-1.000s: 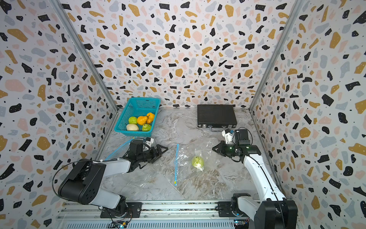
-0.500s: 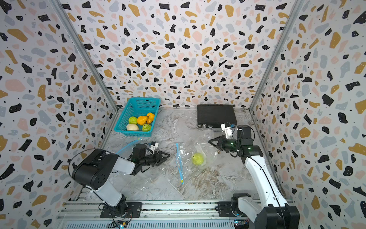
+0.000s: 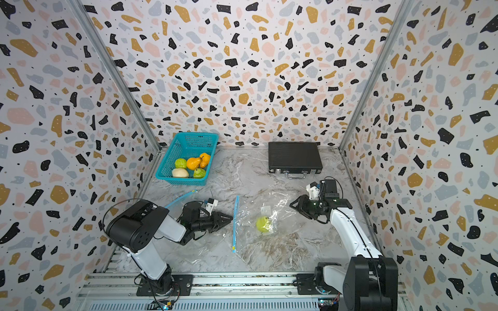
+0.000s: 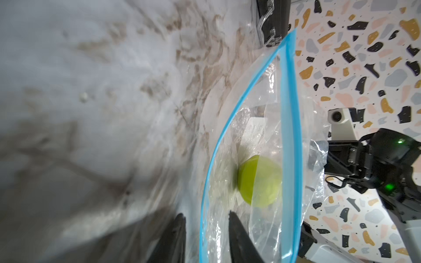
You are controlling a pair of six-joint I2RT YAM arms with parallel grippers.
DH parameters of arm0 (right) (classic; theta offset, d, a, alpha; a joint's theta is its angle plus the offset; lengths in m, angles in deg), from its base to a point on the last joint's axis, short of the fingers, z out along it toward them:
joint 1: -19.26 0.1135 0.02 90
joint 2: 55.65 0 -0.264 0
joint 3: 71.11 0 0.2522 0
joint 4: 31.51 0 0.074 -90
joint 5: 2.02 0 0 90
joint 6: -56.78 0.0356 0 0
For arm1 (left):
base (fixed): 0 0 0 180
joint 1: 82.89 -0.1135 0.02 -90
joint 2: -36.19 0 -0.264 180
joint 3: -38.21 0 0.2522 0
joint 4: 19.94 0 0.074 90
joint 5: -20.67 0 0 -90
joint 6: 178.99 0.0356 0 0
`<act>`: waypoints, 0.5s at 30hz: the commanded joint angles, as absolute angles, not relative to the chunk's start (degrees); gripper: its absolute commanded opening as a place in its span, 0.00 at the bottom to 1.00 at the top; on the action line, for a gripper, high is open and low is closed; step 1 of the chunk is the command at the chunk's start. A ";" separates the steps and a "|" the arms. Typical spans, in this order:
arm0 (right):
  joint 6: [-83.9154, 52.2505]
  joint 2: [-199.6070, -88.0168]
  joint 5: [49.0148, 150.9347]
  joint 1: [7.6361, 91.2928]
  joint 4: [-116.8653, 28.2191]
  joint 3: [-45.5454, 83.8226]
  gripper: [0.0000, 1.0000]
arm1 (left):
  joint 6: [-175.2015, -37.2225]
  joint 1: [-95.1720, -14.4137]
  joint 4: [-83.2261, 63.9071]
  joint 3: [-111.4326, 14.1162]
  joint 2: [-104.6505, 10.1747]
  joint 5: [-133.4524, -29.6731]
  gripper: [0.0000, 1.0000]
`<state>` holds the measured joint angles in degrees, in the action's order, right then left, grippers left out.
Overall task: Open the zip-top bag and take out the pear
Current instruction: Adjust the zipper food storage bag at the center of the board.
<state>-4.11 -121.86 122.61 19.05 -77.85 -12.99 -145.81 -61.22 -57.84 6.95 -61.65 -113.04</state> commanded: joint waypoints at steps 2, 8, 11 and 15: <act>-6.79 -117.29 112.69 18.00 -84.36 -6.68 0.58 | -137.32 -60.26 -40.44 5.87 -51.41 -109.83 0.27; -5.85 -113.71 117.06 18.02 -86.43 -1.90 0.54 | -128.97 -58.19 -18.15 0.36 -41.46 -105.08 0.26; -5.96 -113.91 121.08 19.45 -86.88 -1.37 0.43 | -128.37 -58.19 -17.67 0.12 -42.59 -104.40 0.26; -5.83 -114.82 120.80 22.47 -85.26 -3.72 0.18 | -128.97 -57.61 -17.95 -1.43 -43.26 -104.43 0.25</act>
<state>-5.51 -114.32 119.29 21.02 -84.56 -2.65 -130.99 -58.27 -21.12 0.41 -43.18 -105.50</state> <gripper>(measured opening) 0.230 0.253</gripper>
